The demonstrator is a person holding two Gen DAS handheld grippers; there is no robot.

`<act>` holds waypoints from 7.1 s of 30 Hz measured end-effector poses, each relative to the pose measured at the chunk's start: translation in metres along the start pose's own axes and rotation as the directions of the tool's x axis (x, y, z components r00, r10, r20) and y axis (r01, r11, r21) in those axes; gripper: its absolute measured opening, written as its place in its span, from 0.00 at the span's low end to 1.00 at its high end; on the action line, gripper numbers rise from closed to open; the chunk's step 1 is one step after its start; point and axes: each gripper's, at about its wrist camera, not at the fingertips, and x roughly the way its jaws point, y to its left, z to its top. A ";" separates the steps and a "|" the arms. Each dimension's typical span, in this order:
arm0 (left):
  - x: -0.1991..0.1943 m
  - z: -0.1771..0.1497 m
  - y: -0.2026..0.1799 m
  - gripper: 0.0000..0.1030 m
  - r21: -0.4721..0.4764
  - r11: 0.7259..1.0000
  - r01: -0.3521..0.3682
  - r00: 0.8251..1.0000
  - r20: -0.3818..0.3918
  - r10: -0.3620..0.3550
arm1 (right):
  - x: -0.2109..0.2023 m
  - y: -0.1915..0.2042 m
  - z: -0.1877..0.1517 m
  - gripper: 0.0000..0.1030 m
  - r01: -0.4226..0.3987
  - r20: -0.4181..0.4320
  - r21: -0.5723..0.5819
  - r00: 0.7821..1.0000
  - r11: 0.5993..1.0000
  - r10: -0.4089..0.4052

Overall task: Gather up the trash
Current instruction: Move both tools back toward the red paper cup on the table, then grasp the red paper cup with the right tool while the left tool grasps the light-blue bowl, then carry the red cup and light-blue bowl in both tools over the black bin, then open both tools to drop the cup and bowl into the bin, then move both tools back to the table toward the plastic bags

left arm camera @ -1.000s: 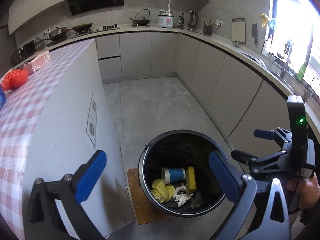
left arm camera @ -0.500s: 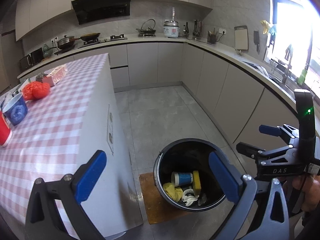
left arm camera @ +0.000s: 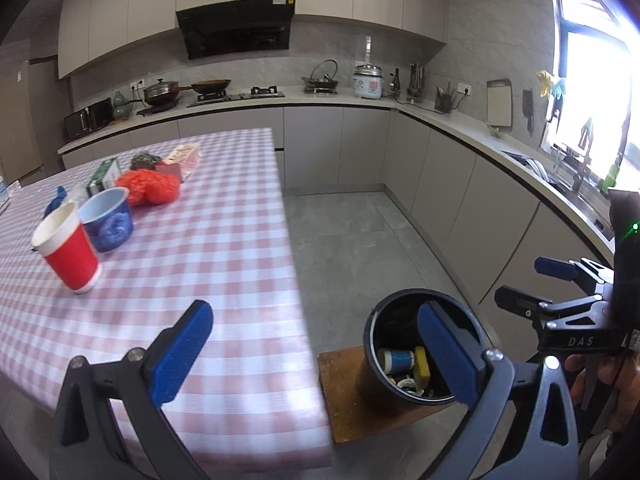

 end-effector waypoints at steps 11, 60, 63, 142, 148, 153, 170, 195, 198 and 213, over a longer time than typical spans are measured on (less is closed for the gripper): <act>-0.027 -0.001 0.084 1.00 -0.046 0.998 -0.041 0.999 0.029 0.042 | -0.006 0.098 0.028 1.00 -0.040 0.033 -0.057 0.999 0.998 0.042; -0.028 -0.015 0.386 1.00 -0.142 0.980 -0.138 0.990 -0.001 0.139 | 0.146 0.428 0.114 0.97 -0.084 0.030 -0.132 0.996 0.988 0.089; -0.018 -0.010 0.376 1.00 -0.130 0.985 -0.116 0.993 -0.005 0.117 | 0.147 0.419 0.115 0.80 -0.083 0.022 -0.133 0.996 0.988 0.087; 0.001 0.063 0.105 0.76 0.090 0.983 0.158 0.987 -0.036 -0.155 | -0.010 0.146 0.083 0.56 0.110 0.081 0.069 0.990 0.992 -0.115; 0.014 0.061 0.028 0.76 0.120 0.974 0.193 0.980 -0.063 -0.186 | -0.018 0.075 0.063 0.56 0.122 0.048 0.064 0.991 0.991 -0.125; 0.033 0.051 -0.028 0.76 0.105 0.967 0.231 0.970 -0.104 -0.220 | -0.019 0.018 0.042 0.56 0.116 0.018 0.052 0.993 0.992 -0.117; 0.107 -0.010 -0.124 0.76 0.086 0.969 0.232 0.944 -0.261 -0.203 | 0.059 -0.075 -0.040 0.57 -0.009 -0.158 -0.086 0.987 0.996 -0.004; 0.114 -0.005 -0.131 1.00 0.099 0.992 0.082 0.980 -0.190 -0.062 | 0.129 -0.119 -0.064 1.00 0.007 -0.215 -0.021 0.976 1.000 -0.011; 0.103 0.003 -0.125 1.00 0.092 0.992 0.084 0.982 -0.175 -0.067 | 0.119 -0.116 -0.053 1.00 0.019 -0.194 -0.009 0.981 1.000 -0.020; 0.056 0.032 -0.055 1.00 0.053 0.995 0.088 0.994 -0.073 -0.084 | 0.054 -0.050 0.004 1.00 0.105 -0.085 -0.018 0.991 0.994 -0.106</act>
